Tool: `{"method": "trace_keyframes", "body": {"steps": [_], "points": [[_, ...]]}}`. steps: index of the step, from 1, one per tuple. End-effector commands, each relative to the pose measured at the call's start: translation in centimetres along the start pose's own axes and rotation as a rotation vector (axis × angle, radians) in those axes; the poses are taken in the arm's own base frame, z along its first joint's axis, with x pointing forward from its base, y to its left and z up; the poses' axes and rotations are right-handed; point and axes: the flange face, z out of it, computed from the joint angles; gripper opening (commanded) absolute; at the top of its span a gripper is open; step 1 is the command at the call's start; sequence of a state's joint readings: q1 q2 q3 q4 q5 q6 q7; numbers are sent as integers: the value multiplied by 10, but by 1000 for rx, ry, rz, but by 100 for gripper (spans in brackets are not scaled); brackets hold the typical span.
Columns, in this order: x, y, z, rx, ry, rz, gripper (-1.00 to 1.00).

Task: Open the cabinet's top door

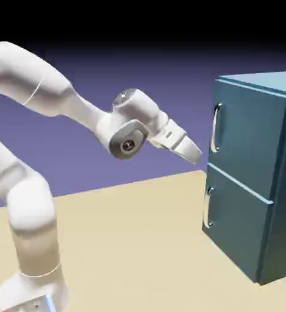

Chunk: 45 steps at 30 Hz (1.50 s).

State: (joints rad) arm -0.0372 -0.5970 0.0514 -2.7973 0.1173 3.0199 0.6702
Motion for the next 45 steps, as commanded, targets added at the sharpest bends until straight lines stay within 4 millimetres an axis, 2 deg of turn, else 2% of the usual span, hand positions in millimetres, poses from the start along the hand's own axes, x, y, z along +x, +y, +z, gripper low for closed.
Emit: {"method": "trace_keyframes", "body": {"steps": [1, 12, 25, 35, 45], "points": [[4, 0, -4, 4, 8, 10, 0], [31, -5, -45, 63, 93, 103, 0], [31, -17, -76, 174, 188, 156, 0], [16, -32, -76, 273, 269, 154, 0], [-3, -47, -52, 368, 364, 125, 0]]}}
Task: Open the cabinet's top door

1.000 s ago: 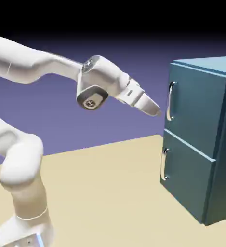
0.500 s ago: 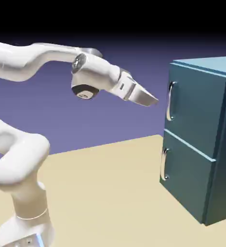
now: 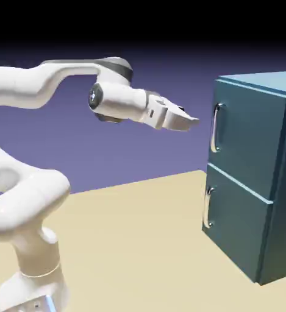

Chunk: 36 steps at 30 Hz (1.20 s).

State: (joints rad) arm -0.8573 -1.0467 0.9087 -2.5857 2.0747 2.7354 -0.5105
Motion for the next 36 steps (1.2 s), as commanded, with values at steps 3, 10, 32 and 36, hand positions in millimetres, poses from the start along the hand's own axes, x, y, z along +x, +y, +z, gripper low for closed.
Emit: {"method": "trace_keyframes", "body": {"steps": [3, 10, 32, 36], "points": [[-10, 2, 9, 30, 28, -12, 0], [-34, 12, 37, 91, 99, -46, 0], [-46, 36, 110, 180, 152, -94, -100], [-36, 51, 86, 252, 71, -108, -100]]}}
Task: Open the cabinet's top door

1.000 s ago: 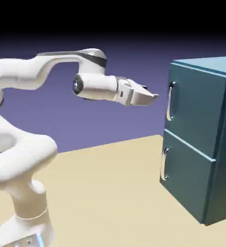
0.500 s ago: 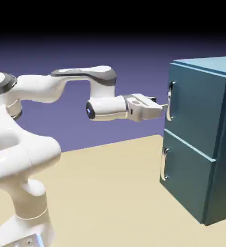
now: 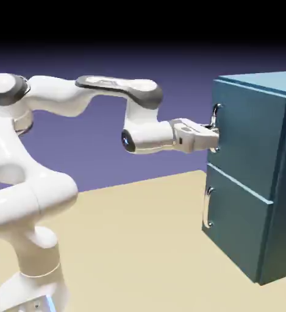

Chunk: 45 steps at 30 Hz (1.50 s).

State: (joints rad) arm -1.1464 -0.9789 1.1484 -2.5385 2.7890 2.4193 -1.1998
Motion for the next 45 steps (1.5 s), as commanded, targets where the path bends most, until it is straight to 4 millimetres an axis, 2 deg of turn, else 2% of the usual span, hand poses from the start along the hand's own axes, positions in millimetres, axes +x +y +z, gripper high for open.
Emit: {"method": "trace_keyframes", "body": {"steps": [1, 11, 24, 35, 45], "points": [[3, 3, -7, 22, -18, 3, -100], [38, 38, -64, 215, -211, 2, -100], [94, 94, -112, 454, -449, 2, -100], [151, 153, -131, 671, -666, 1, -100], [206, 207, -126, 871, -865, 1, -100]]}}
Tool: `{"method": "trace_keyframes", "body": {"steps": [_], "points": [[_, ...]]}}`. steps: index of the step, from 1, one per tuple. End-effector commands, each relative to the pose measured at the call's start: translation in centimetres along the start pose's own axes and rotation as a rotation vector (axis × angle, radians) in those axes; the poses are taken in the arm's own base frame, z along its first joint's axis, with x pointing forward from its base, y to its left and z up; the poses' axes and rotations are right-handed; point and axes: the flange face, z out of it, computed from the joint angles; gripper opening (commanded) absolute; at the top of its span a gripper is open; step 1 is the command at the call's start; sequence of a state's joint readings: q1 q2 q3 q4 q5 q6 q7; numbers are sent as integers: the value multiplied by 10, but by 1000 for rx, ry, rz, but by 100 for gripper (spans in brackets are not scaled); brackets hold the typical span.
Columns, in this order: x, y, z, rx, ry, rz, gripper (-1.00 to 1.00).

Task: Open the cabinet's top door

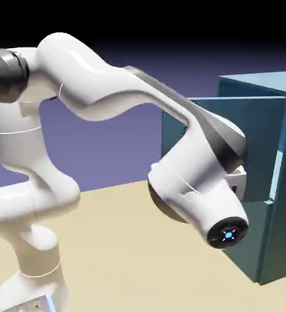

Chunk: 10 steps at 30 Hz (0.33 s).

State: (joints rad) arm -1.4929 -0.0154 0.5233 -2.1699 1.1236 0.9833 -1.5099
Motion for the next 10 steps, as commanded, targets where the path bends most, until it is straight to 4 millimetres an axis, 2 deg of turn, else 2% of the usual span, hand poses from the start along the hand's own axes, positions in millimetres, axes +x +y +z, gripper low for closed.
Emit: {"method": "trace_keyframes", "body": {"steps": [1, 7, 8, 9, 10], "points": [[4, 3, -5, 21, -22, -1, -100], [22, 21, -37, 127, -129, -1, -100], [22, 21, -37, 128, -129, -1, -100], [22, 21, -37, 128, -129, -1, 100], [22, 21, -37, 128, -129, -1, 100]]}}
